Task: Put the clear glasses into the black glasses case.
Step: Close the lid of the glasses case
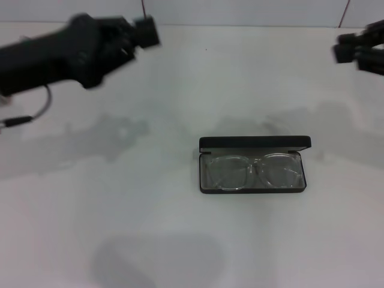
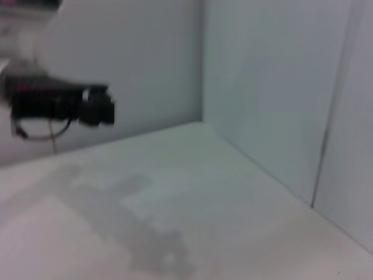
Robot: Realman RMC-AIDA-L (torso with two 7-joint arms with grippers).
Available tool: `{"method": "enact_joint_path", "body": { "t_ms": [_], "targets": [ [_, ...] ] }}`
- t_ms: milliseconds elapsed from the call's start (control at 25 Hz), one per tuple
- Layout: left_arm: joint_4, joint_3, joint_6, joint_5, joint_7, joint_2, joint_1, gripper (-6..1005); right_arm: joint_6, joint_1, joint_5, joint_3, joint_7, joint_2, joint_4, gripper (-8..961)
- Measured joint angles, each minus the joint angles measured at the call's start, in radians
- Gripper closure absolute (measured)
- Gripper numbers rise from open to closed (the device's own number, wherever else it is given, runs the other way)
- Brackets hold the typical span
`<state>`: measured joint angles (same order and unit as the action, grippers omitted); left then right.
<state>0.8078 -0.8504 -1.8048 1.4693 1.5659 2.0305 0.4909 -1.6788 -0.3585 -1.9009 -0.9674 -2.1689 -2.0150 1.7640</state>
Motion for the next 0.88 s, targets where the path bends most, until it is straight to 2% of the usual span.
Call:
{"method": "enact_joint_path", "body": {
  "t_ms": [200,320,520,600,760,880],
  "targets": [
    [-0.069,-0.001,0.025,0.129,-0.065,0.048,0.052,875,0.012,0.098,0.009,0.05,0.047,0.0,-0.049,827],
    [-0.132,-0.017,0.033,0.175,-0.111,0.055,0.061,877,0.027,0.103,0.01,0.117,0.051,0.0,-0.114,827],
    [-0.159,-0.077,0.055,0.228,-0.14,0.057,0.044,879,0.035,0.073,0.01,0.265,0.071,0.003,-0.218,827],
    [-0.155,-0.113,0.078,0.231,-0.141,0.058,0.025,880,0.035,0.056,0.009,0.292,0.079,0.005,-0.252,827],
    [-0.163,-0.147,0.115,0.243,-0.142,0.059,-0.003,882,0.032,-0.014,-0.004,0.26,0.092,0.02,-0.337,827],
    [-0.177,-0.201,0.141,0.244,-0.144,0.06,-0.006,884,0.045,-0.051,-0.061,0.231,0.093,0.014,-0.345,827]
  ]
}}
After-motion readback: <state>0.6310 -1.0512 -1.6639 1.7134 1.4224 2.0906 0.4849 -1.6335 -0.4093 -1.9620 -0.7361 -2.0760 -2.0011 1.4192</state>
